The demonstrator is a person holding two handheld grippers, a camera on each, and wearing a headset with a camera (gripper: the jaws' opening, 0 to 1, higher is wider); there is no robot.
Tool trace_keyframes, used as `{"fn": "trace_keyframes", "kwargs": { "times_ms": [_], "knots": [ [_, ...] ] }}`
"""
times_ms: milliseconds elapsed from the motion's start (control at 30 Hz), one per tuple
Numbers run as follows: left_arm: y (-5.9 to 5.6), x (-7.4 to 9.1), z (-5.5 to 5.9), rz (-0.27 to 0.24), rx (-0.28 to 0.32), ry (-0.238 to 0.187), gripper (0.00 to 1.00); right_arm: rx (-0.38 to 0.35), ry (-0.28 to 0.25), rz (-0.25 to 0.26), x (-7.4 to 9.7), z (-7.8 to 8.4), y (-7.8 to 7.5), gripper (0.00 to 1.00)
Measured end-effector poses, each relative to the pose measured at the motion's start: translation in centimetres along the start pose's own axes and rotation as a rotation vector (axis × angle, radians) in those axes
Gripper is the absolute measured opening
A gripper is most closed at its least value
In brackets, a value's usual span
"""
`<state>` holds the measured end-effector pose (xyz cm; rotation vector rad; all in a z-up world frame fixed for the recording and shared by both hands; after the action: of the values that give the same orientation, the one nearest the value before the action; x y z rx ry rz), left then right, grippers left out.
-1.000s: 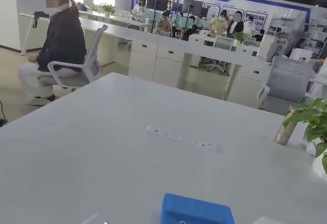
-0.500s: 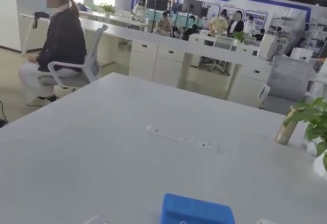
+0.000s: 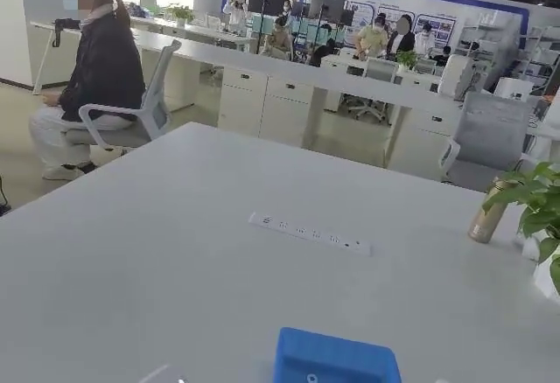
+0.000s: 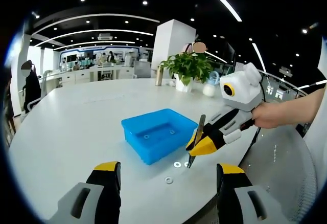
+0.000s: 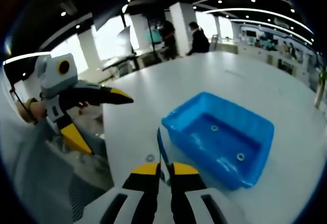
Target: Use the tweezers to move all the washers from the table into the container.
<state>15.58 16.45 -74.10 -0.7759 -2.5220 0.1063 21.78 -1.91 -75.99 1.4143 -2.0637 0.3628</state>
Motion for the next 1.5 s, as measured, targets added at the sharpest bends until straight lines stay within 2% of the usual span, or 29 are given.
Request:
{"fn": "trace_keyframes", "kwargs": {
  "times_ms": [233, 400, 533, 700, 933, 967, 1133, 1200, 1333, 1367, 1400, 1467, 1500],
  "knots": [
    [0.0, 0.0, 0.0, -0.001, -0.005, 0.004, 0.77, 0.125, 0.035, -0.006, -0.1, -0.2, 1.0, 0.04],
    [0.0, 0.1, -0.2, 0.002, 0.002, -0.015, 0.77, 0.162, 0.050, 0.002, -0.4, -0.2, 0.7, 0.04],
    [0.0, 0.1, -0.1, 0.001, -0.004, -0.009, 0.77, 0.159, 0.048, 0.007, -0.4, 0.0, 0.3, 0.03],
    [0.0, 0.2, -0.2, 0.005, -0.002, -0.022, 0.77, 0.172, 0.050, -0.002, -0.4, 0.1, 0.2, 0.03],
    [-0.1, 0.3, -0.5, 0.005, -0.008, -0.050, 0.80, 0.134, 0.043, 0.001, -0.4, 0.2, 0.1, 0.03],
    [-0.1, 0.3, -0.6, 0.005, -0.010, -0.060, 0.81, 0.123, 0.039, 0.001, -0.4, 0.2, 0.0, 0.03],
    [-0.4, 1.0, -1.5, -0.001, -0.026, -0.168, 0.88, 0.043, 0.014, 0.011, -0.1, 0.5, 0.0, 0.03],
    [-0.4, 1.2, -1.5, -0.007, -0.022, -0.184, 0.91, 0.027, 0.006, 0.012, 0.0, 0.5, -0.1, 0.03],
    [-0.9, 2.1, -1.2, -0.027, 0.010, -0.245, 0.94, 0.016, 0.008, 0.008, 0.1, 0.6, -0.4, 0.03],
    [-1.1, 2.5, -1.4, -0.043, -0.013, -0.292, 0.93, 0.017, 0.010, 0.007, 0.1, 0.7, -0.4, 0.03],
    [-1.2, 2.8, -1.3, -0.054, -0.020, -0.308, 0.93, 0.019, 0.012, 0.006, 0.1, 0.7, -0.4, 0.03],
    [-1.3, 3.1, -1.0, -0.098, -0.034, -0.297, 0.94, 0.024, 0.015, 0.004, 0.1, 0.6, -0.3, 0.03],
    [-1.2, 3.2, -0.8, -0.119, -0.043, -0.274, 0.94, 0.025, 0.016, 0.003, 0.1, 0.6, -0.3, 0.03]
  ]
}}
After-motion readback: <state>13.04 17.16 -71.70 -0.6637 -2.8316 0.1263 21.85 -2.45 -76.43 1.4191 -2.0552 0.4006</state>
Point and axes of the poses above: the centre of the closed fingertips' face, and the gripper's own axes: x roughly backward along the fingers, y roughly to its left, z roughly out of its underside, the point moved 9 cm from there along x, roughly backward along the fingers, and after that the axes turned 5 degrees about x, right-handed, at the moved point
